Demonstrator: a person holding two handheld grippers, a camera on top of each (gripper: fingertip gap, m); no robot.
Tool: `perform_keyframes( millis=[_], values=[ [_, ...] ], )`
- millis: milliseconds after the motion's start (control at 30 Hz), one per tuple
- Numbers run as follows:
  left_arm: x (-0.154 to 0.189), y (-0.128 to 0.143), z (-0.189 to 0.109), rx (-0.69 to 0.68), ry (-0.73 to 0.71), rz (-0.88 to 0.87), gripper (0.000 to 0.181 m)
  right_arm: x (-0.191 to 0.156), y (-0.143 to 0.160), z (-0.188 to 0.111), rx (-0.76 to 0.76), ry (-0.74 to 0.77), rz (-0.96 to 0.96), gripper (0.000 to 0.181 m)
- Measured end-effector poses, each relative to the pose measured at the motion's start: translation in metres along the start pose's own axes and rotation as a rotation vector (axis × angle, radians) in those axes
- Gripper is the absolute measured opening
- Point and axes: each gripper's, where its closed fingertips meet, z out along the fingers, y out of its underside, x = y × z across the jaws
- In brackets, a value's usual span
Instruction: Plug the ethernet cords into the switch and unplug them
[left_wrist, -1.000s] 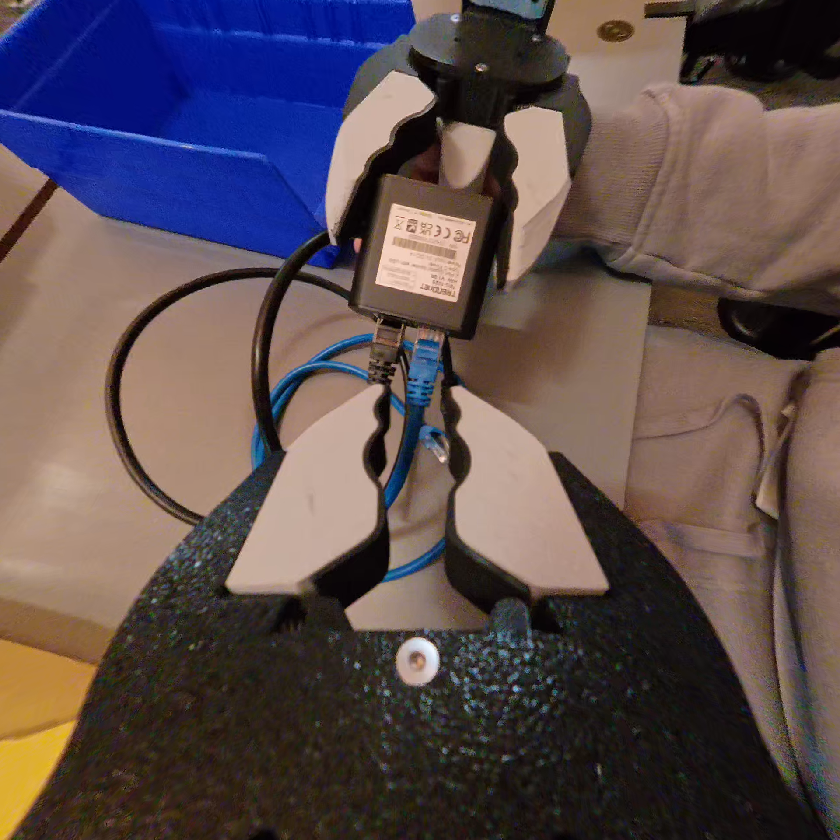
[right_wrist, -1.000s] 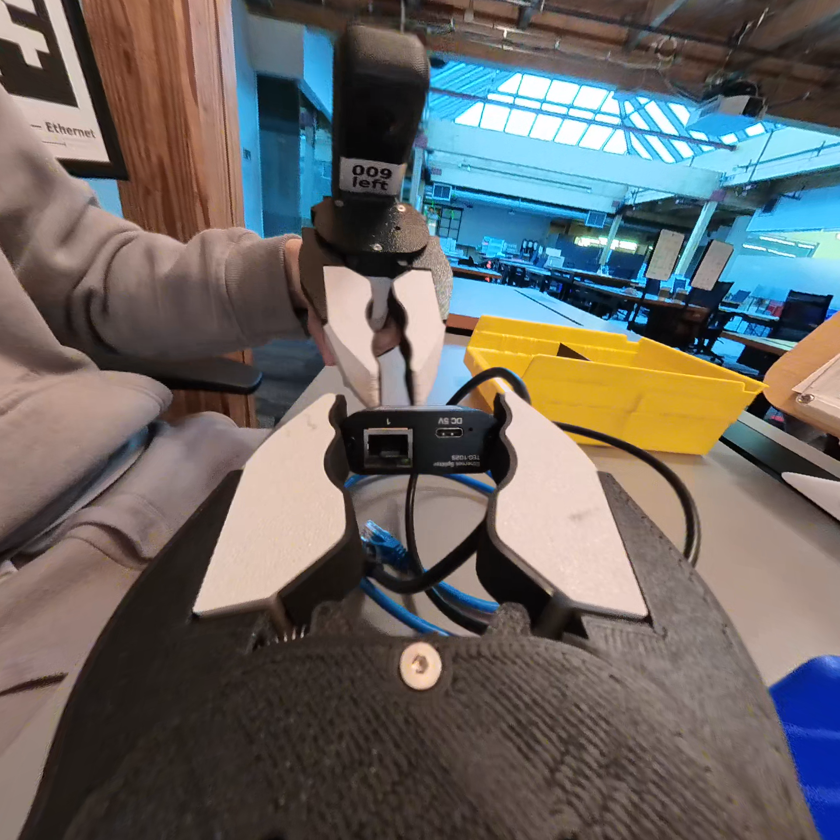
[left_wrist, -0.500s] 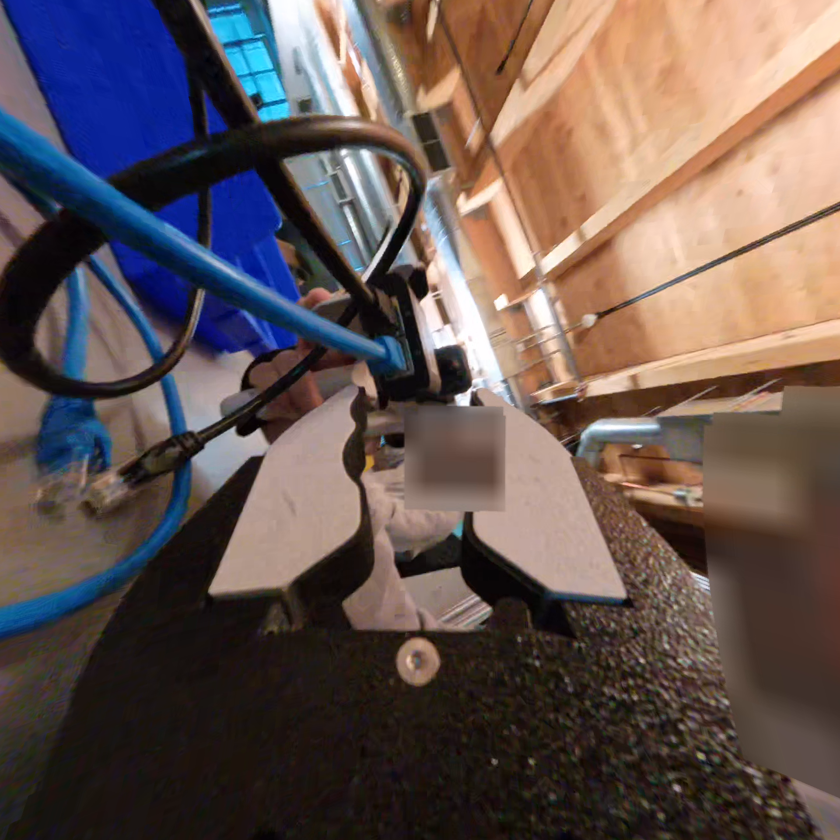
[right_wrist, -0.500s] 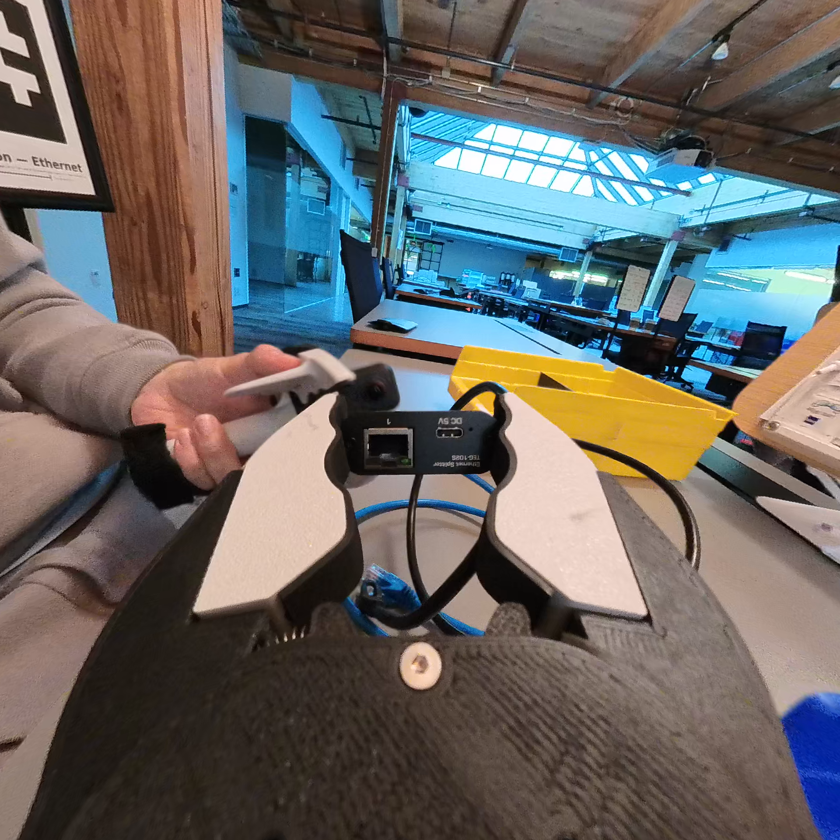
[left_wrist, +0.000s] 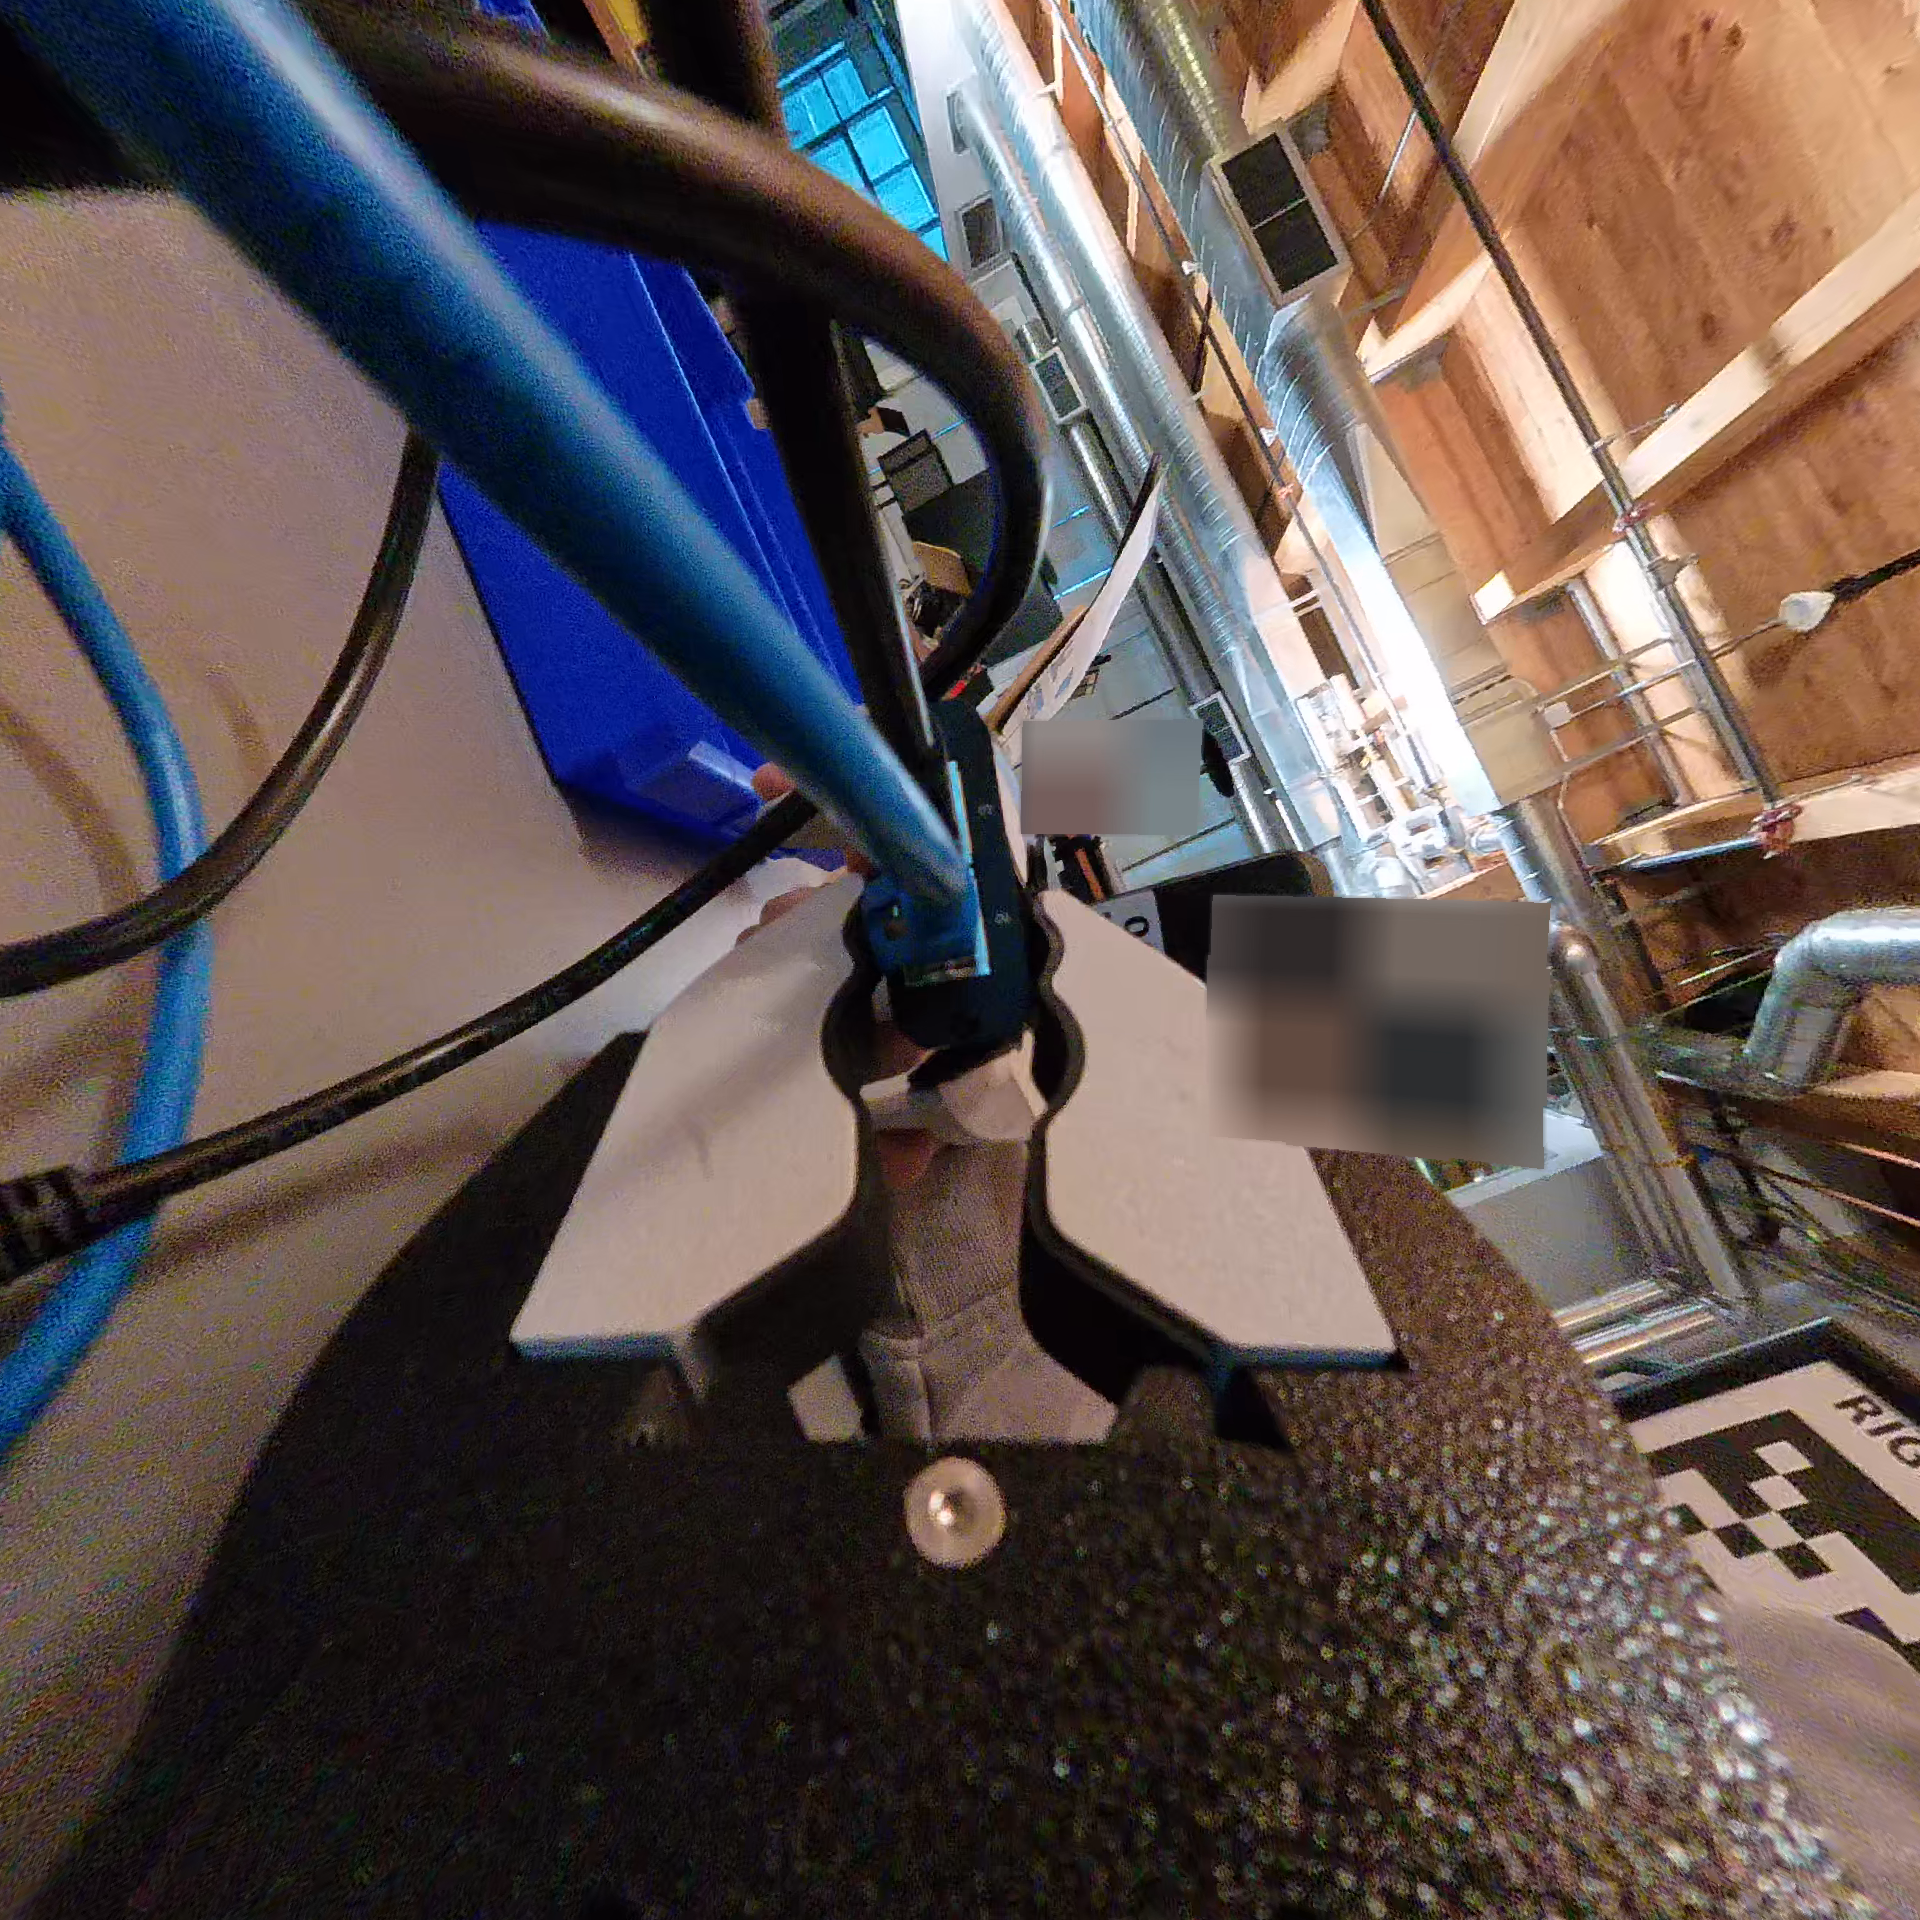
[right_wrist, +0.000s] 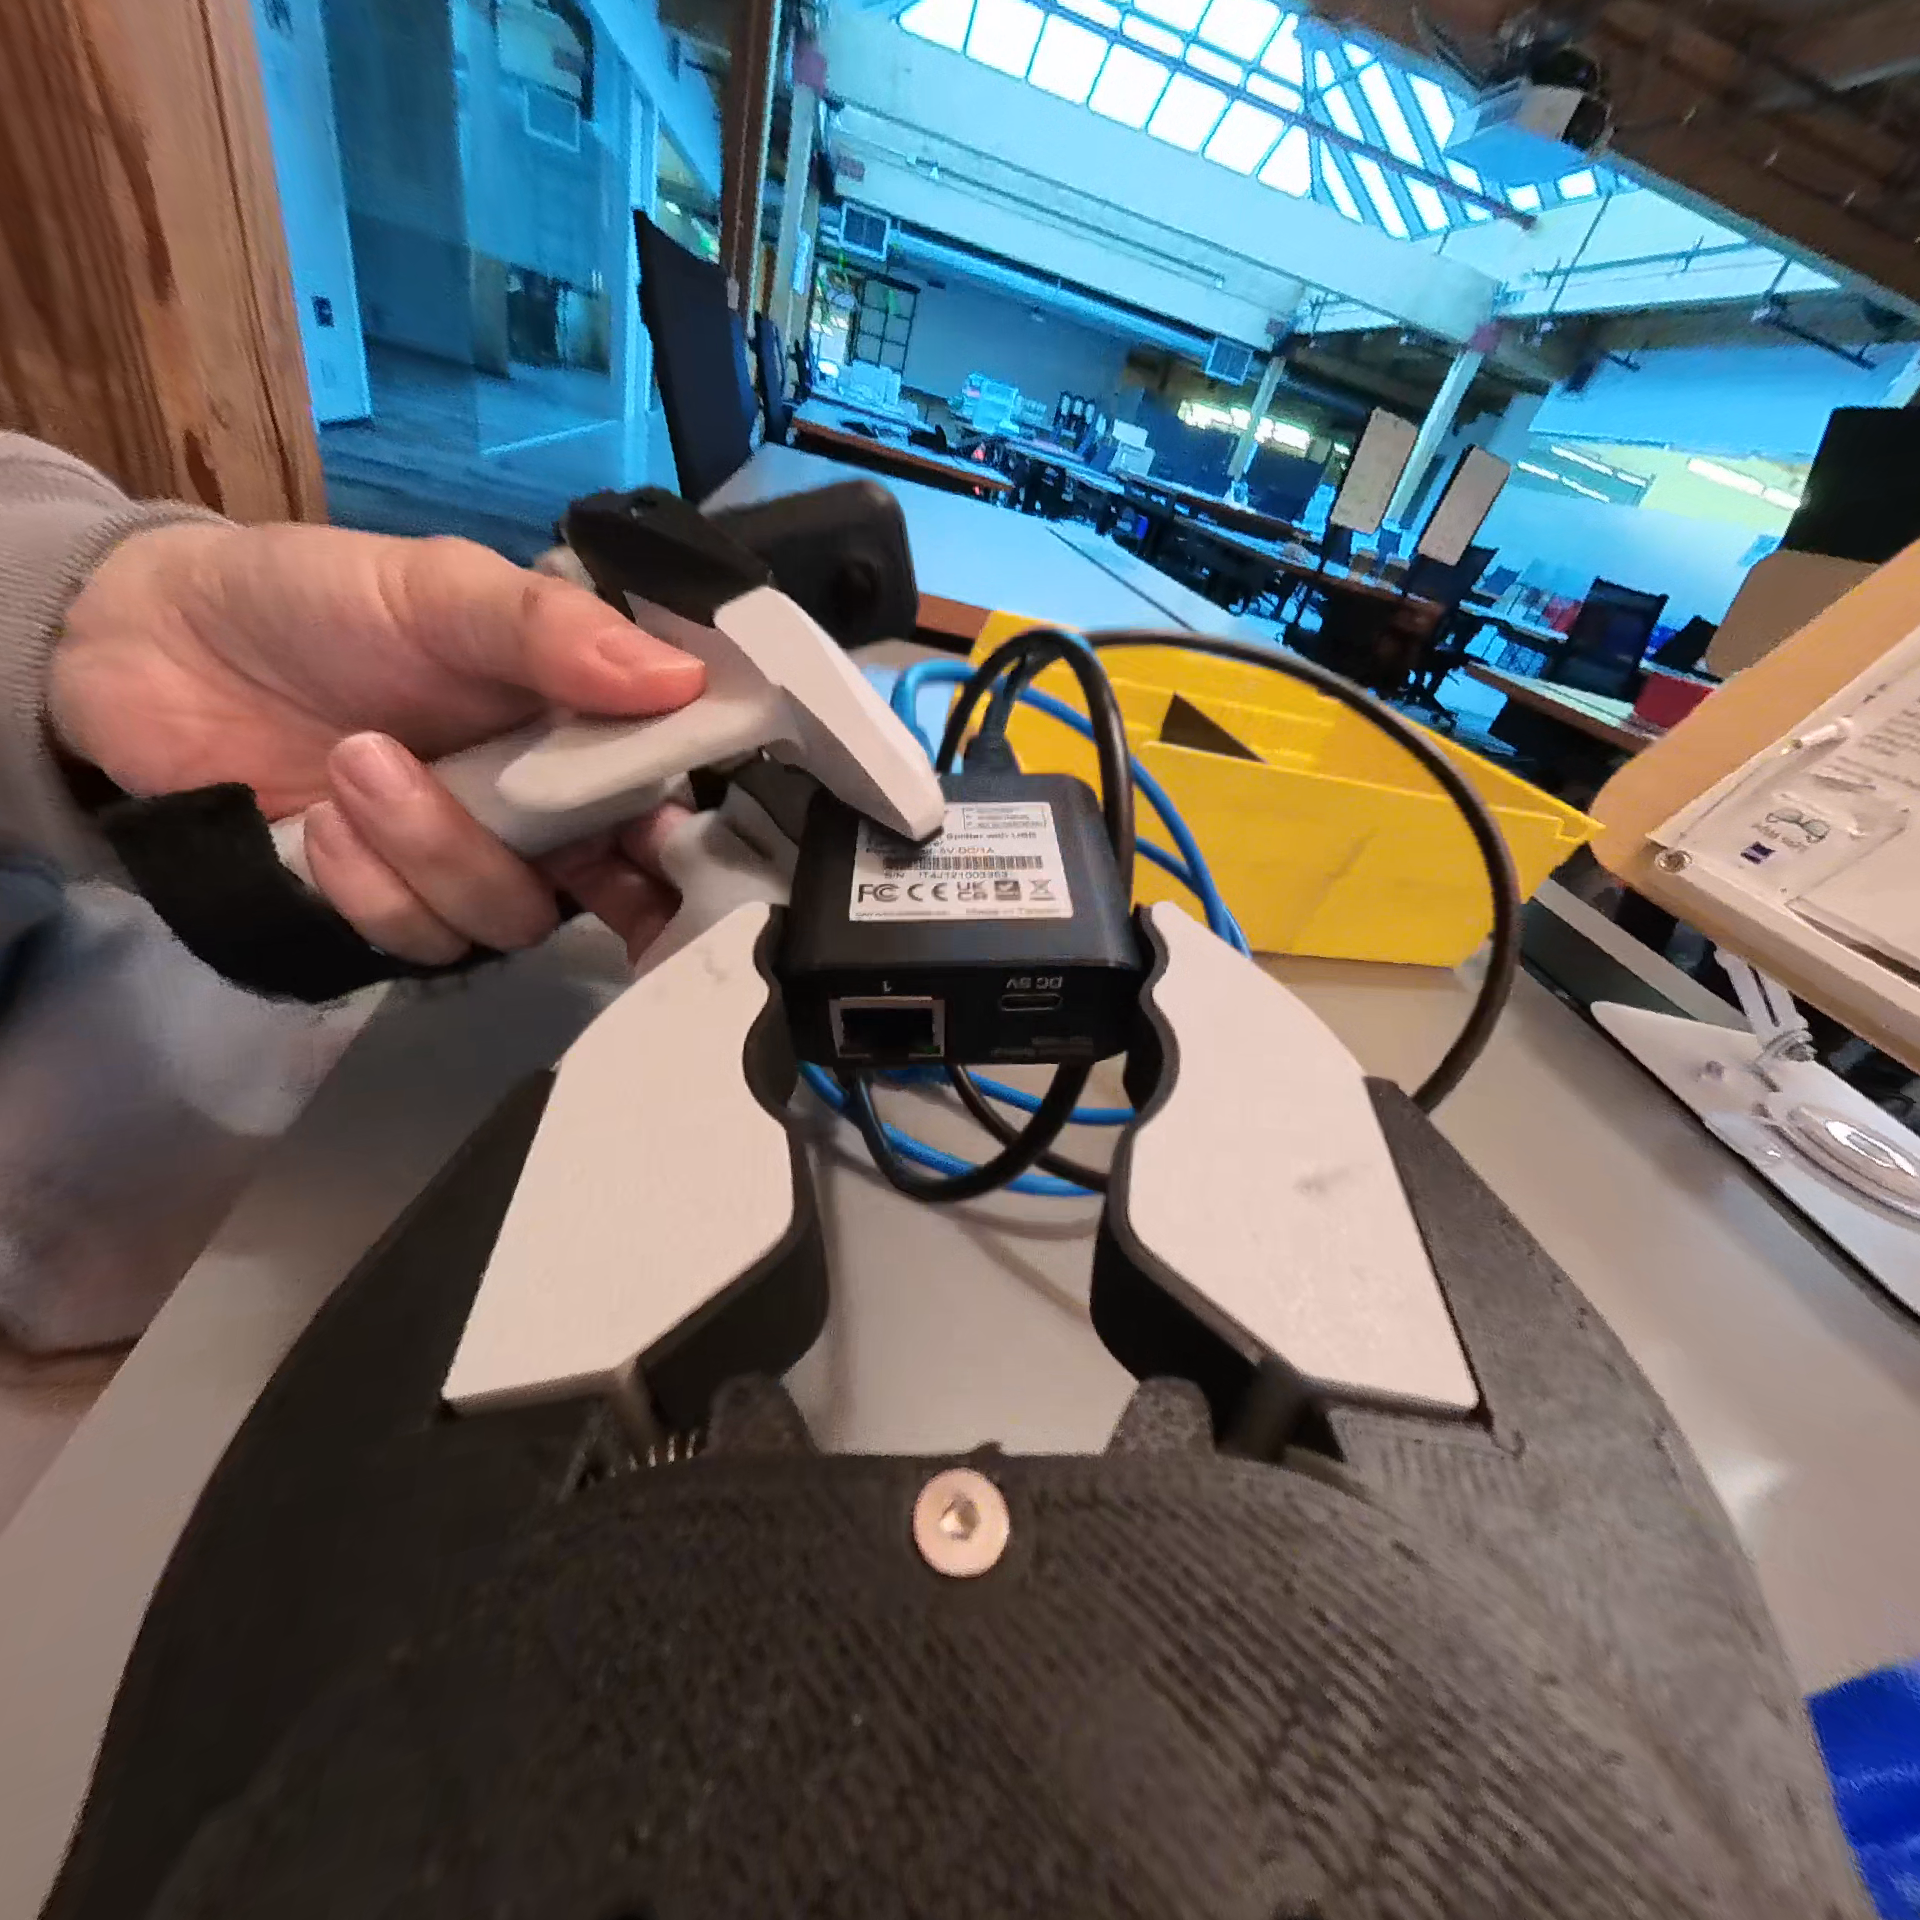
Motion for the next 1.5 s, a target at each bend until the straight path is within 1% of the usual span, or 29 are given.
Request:
perform_keyframes(
  millis=[133, 167, 233, 267, 300, 333, 400, 467, 533, 633, 733, 833, 900, 1133, 1200, 1333, 1500],
  values=[
    [0.004, -0.001, -0.001, -0.004, 0.01, -0.02, 0.024, 0.001, -0.007, 0.002, 0.015, 0.024, 0.01, 0.063],
    [0.001, 0.0, 0.0, -0.005, -0.009, -0.011, 0.024, 0.001, -0.005, 0.003, -0.007, 0.04, 0.008, 0.064],
    [-0.005, 0.005, 0.002, -0.009, -0.043, 0.004, 0.024, 0.004, 0.0, 0.006, -0.034, 0.1, 0.017, 0.074],
    [-0.004, 0.005, 0.003, 0.002, -0.027, -0.022, 0.023, 0.006, -0.001, 0.005, -0.027, 0.13, 0.022, 0.07],
    [-0.001, 0.004, 0.003, 0.006, -0.015, -0.028, 0.023, 0.007, -0.003, 0.004, -0.005, 0.145, 0.026, 0.07],
    [0.0, 0.005, 0.004, -0.006, -0.019, -0.005, 0.024, 0.007, -0.005, 0.003, 0.009, 0.154, 0.026, 0.07],
    [0.002, 0.009, 0.003, -0.073, -0.019, 0.004, 0.023, 0.003, -0.005, -0.002, 0.024, 0.128, 0.002, 0.067],
    [0.008, 0.013, 0.003, -0.143, 0.022, -0.026, 0.023, -0.004, -0.012, -0.01, 0.088, 0.076, -0.036, 0.064],
    [0.011, 0.018, 0.002, -0.203, 0.038, -0.028, 0.023, -0.009, -0.015, -0.014, 0.107, 0.034, -0.053, 0.062],
    [0.011, 0.018, 0.003, -0.211, 0.026, -0.028, 0.023, -0.009, -0.014, -0.015, 0.083, 0.029, -0.075, 0.063],
    [0.012, 0.02, 0.004, -0.243, 0.025, -0.028, 0.023, -0.011, -0.015, -0.016, 0.09, 0.016, -0.081, 0.065],
    [0.013, 0.018, 0.005, -0.235, 0.021, -0.015, 0.023, -0.009, -0.017, -0.016, 0.101, 0.036, -0.078, 0.064],
    [0.014, 0.015, 0.004, -0.219, 0.02, -0.015, 0.024, -0.007, -0.019, -0.016, 0.092, 0.063, -0.112, 0.062],
    [0.018, 0.014, 0.005, -0.222, 0.027, -0.01, 0.023, -0.007, -0.023, -0.018, 0.068, 0.074, -0.153, 0.062],
    [0.019, 0.014, 0.005, -0.217, 0.028, -0.014, 0.024, -0.007, -0.024, -0.018, 0.061, 0.054, -0.12, 0.062],
    [0.015, 0.007, 0.005, -0.196, 0.01, -0.023, 0.024, -0.003, -0.02, -0.013, 0.076, 0.083, -0.054, 0.062],
    [0.01, 0.006, 0.003, -0.192, -0.008, -0.026, 0.024, -0.002, -0.016, -0.009, 0.081, 0.082, 0.01, 0.061]
  ],
)
